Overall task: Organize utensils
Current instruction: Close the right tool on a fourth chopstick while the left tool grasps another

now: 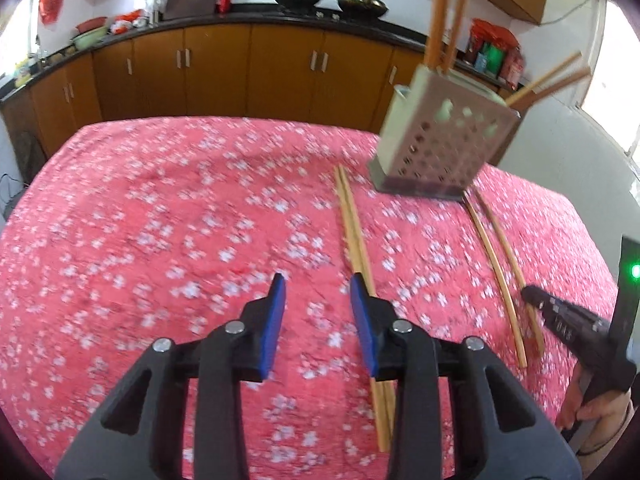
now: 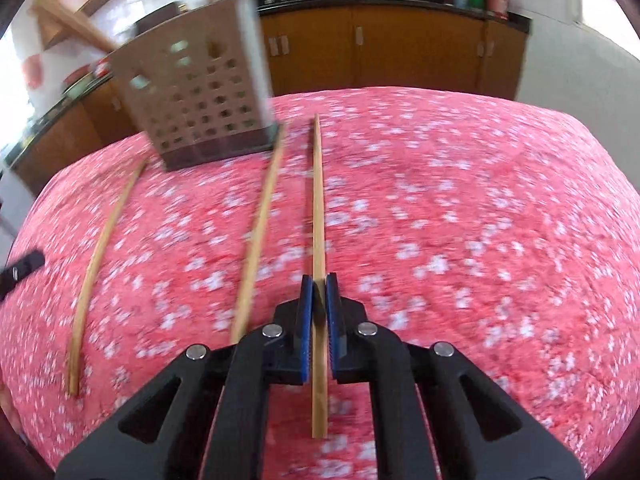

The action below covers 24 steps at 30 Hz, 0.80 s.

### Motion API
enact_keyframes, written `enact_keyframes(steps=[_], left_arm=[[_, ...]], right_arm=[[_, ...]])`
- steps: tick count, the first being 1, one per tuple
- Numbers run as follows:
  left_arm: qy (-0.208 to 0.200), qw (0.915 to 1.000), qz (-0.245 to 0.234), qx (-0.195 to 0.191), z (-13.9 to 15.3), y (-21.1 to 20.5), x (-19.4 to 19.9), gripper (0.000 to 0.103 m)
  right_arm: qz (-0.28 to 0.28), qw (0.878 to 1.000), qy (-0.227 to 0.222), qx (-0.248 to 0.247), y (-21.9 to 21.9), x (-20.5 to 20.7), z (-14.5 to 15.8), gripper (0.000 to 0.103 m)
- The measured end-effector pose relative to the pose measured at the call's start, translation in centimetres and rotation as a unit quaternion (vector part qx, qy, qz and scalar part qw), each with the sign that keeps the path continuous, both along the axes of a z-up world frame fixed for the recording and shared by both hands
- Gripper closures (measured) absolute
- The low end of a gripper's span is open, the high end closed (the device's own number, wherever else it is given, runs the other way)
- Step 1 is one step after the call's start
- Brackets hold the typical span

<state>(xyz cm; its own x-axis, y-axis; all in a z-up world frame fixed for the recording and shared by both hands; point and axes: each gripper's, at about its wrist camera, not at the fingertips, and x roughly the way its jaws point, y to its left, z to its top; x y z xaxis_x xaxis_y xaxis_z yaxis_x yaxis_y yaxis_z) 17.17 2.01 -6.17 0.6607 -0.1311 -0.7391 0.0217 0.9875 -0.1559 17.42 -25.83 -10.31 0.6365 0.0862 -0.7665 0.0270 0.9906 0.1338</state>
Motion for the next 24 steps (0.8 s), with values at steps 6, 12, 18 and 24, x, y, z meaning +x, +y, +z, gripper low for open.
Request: enact_keyframes(steps=[6, 12, 18, 24], left_arm=[[0.032, 0.9993, -0.021, -0.002, -1.9, -1.6, 0.3, 0.082], [0.034, 0.9987, -0.037, 0.006, -2.4, -2.6, 0.3, 0.083], [0.033, 0.9981, -0.041, 0.032, -2.8, -3.5, 0.7, 0.085], [0.030, 0.9959, -0.037, 0.077, -3.3, -4.6, 1.5, 0.089]], right_arm=[[-0.002, 1.000, -0.003, -0.010, -0.6, -0.2, -0.2, 0.095], [-0.001, 1.000, -0.006, -0.013, -0.8, -0.9, -0.1, 0.095], [0.000, 1.000, -0.006, -0.014, -0.8, -1.0, 0.0, 0.095], [0.004, 1.000, -0.005, -0.016, -0.3, -1.2, 0.0, 0.095]])
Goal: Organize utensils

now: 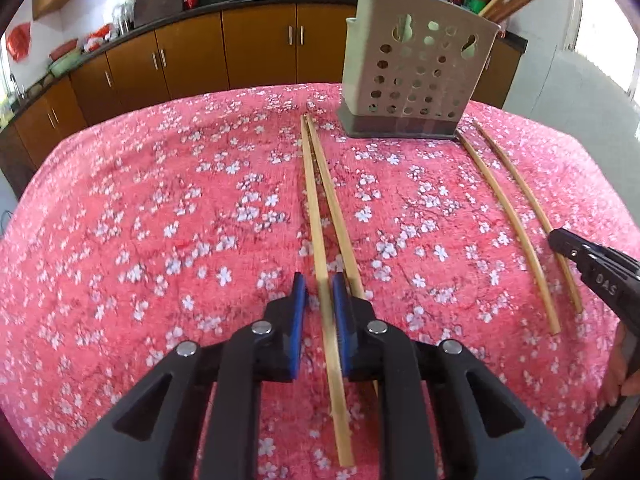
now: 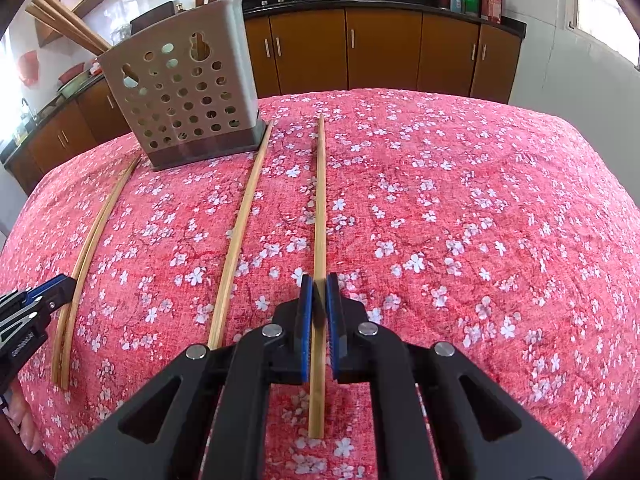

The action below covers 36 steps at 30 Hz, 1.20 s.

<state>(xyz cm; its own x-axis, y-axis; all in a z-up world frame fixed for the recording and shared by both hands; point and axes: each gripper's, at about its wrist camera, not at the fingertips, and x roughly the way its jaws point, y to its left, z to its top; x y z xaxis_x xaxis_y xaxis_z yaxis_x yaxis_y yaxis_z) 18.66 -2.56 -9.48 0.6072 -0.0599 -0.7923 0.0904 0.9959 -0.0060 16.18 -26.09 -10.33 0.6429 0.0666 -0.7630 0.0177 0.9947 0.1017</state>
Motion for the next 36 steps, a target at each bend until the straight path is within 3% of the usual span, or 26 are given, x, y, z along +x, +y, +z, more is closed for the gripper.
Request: enact_keyframes(steps=[2, 9, 36], left_arm=[[-0.002, 1.0000, 0.008, 0.003, 0.0, 0.1, 0.8, 0.094], [-0.004, 0.9983, 0.058, 0.000, -0.3, 4.0, 2.9, 0.094], [-0.013, 0.9976, 0.062, -0.027, -0.3, 5.9, 1.8, 0.091]], right_arm=[[0.004, 1.000, -0.002, 0.000, 0.3, -0.1, 0.0, 0.095], [-0.016, 1.000, -0.006, -0.002, -1.0, 0.6, 0.0, 0.095], [-0.023, 1.000, -0.005, -0.004, -1.6, 0.7, -0.2, 0.094]])
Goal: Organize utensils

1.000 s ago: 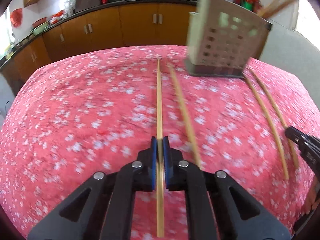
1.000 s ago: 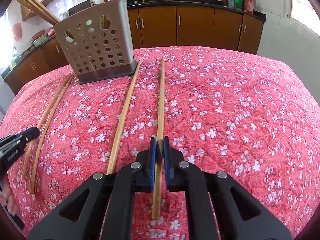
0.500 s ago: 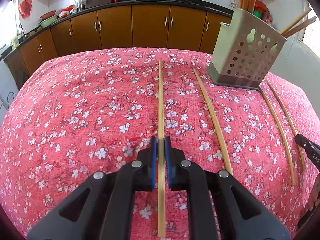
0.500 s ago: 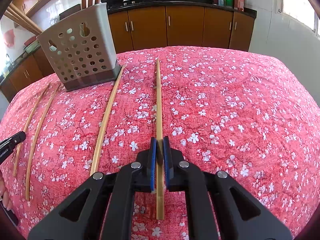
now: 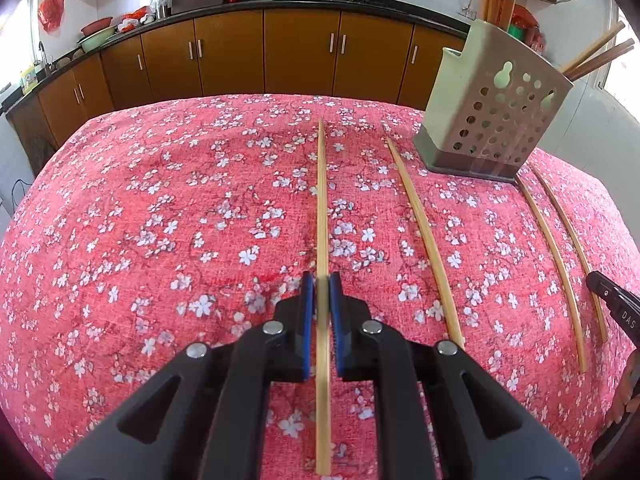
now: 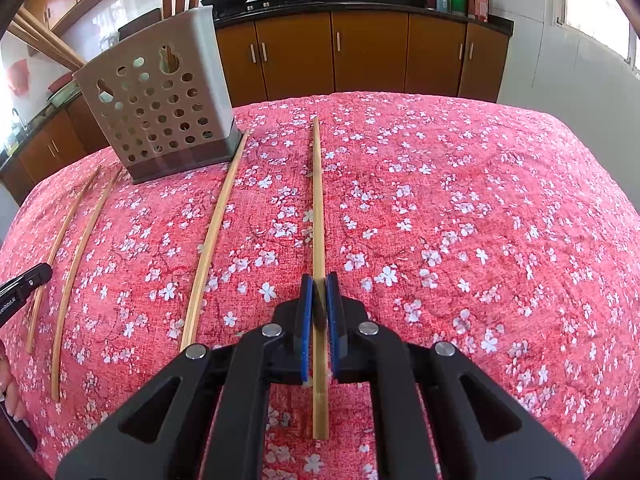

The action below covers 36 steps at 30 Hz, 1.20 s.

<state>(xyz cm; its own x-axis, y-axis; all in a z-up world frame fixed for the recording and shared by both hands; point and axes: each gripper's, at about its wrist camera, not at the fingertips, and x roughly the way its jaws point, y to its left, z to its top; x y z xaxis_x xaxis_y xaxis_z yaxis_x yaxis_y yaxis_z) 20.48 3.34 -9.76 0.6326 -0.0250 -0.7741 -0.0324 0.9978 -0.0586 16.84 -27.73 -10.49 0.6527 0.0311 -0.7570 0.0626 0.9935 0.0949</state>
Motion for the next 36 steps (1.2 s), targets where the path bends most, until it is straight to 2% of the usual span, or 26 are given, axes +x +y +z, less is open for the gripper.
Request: enact_keyframes(steps=[36], left_arm=[[0.000, 1.0000, 0.001, -0.001, 0.09, -0.33, 0.06, 0.091]], right_arm=[[0.000, 1.000, 0.000, 0.000, 0.01, -0.01, 0.02, 0.094]])
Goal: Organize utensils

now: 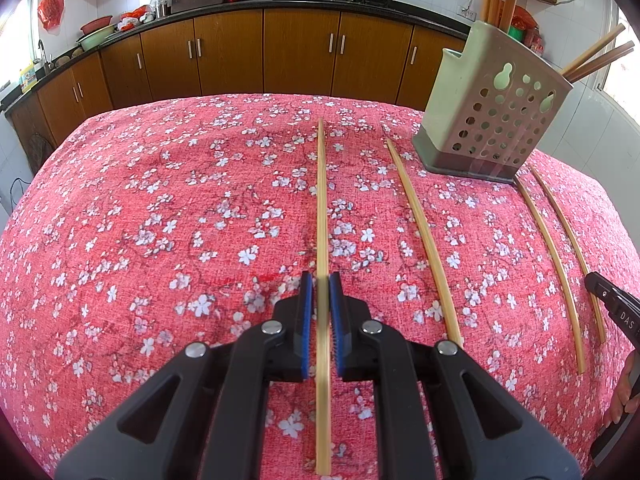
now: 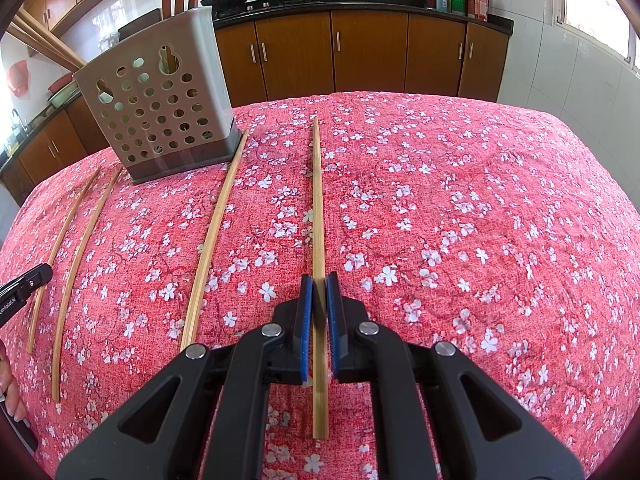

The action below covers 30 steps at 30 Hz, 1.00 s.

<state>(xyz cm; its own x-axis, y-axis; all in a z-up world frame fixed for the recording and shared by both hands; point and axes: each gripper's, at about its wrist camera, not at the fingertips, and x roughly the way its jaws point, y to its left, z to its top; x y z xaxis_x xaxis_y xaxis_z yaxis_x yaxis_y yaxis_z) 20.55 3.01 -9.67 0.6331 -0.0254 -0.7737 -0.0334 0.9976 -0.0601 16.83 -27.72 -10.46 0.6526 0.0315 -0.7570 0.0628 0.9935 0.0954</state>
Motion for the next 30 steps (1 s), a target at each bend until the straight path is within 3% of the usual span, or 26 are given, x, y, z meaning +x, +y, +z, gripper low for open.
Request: enact_keyframes(steps=[22, 30], left_arm=[[0.000, 1.0000, 0.000, -0.001, 0.0, 0.0, 0.0, 0.091], [0.001, 0.9997, -0.005, 0.024, 0.1, -0.7, -1.4, 0.089]], right_arm=[[0.000, 1.000, 0.000, 0.001, 0.0, 0.0, 0.0, 0.094], [0.000, 1.000, -0.001, 0.012, -0.3, -0.6, -0.1, 0.094]])
